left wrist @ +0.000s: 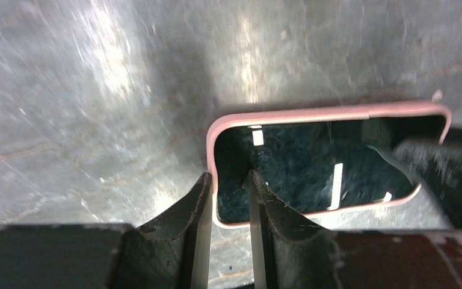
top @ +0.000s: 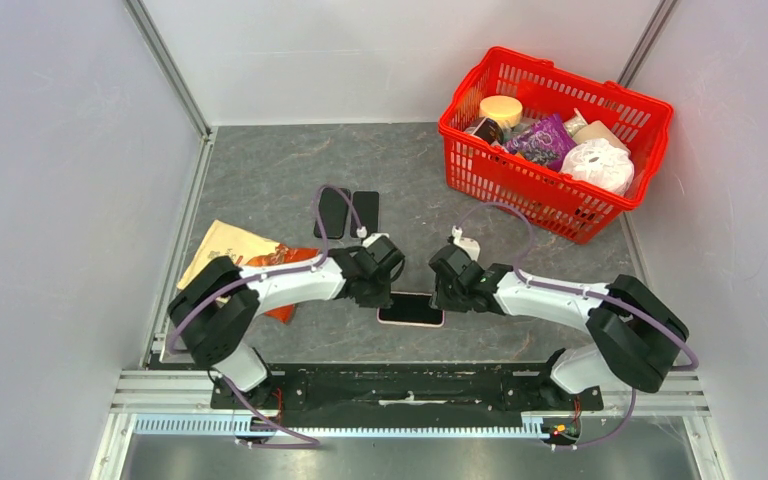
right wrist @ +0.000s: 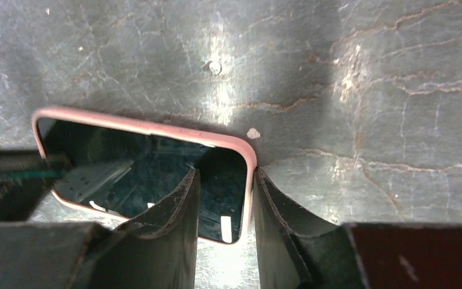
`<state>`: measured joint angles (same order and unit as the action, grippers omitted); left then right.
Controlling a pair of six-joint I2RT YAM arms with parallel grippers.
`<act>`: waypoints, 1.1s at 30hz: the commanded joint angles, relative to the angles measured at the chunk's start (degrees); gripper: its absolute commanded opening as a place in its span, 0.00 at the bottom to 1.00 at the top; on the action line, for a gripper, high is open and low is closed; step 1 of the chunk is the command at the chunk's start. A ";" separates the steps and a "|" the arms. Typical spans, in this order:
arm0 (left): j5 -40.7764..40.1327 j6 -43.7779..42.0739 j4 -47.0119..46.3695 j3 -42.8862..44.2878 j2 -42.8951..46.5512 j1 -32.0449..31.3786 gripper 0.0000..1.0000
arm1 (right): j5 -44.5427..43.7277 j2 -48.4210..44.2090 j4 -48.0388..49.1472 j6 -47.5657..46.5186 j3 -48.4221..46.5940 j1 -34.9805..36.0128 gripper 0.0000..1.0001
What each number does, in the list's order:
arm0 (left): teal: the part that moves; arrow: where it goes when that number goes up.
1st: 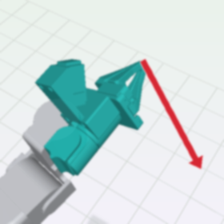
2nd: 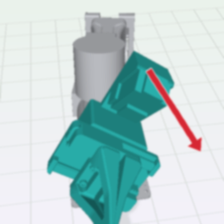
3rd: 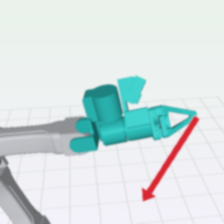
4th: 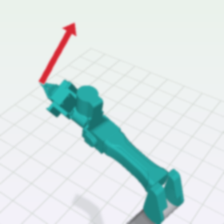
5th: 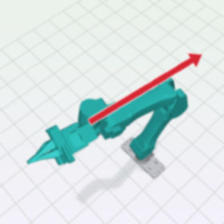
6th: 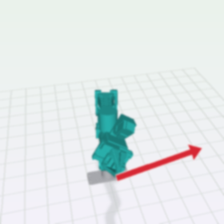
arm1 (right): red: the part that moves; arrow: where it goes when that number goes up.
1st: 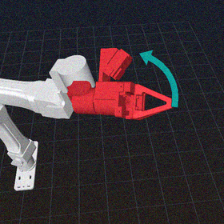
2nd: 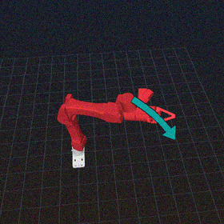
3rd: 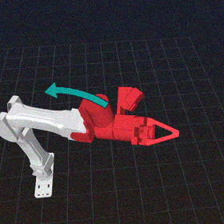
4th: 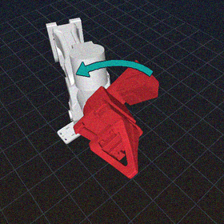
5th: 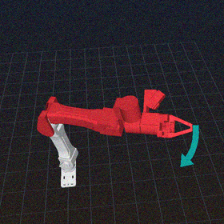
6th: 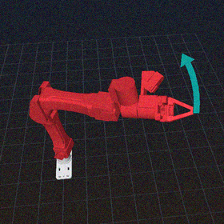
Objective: Put the phone into the phone case
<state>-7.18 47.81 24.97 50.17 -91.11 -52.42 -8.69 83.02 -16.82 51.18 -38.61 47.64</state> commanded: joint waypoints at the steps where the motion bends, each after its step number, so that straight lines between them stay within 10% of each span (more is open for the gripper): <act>1: -2.46 -4.70 -8.57 6.47 -9.21 3.05 0.32 | 10.86 4.46 -2.74 3.70 1.72 9.27 0.35; 11: -1.05 -8.83 -6.55 14.55 -12.32 4.70 0.33 | 4.78 -3.71 -8.22 1.01 2.42 4.15 0.54; 19: -1.75 -6.08 -5.90 8.97 -2.71 4.83 0.52 | 0.67 -4.26 -9.40 -8.47 -3.75 -0.26 0.69; 33: -1.87 4.40 -9.32 -2.07 5.77 4.61 0.61 | 1.09 6.50 -6.68 -10.17 -5.79 2.48 0.50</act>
<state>-8.34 47.59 18.55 49.08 -88.12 -47.51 -5.43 85.76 -23.64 41.30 -44.42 47.88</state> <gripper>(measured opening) 0.602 0.535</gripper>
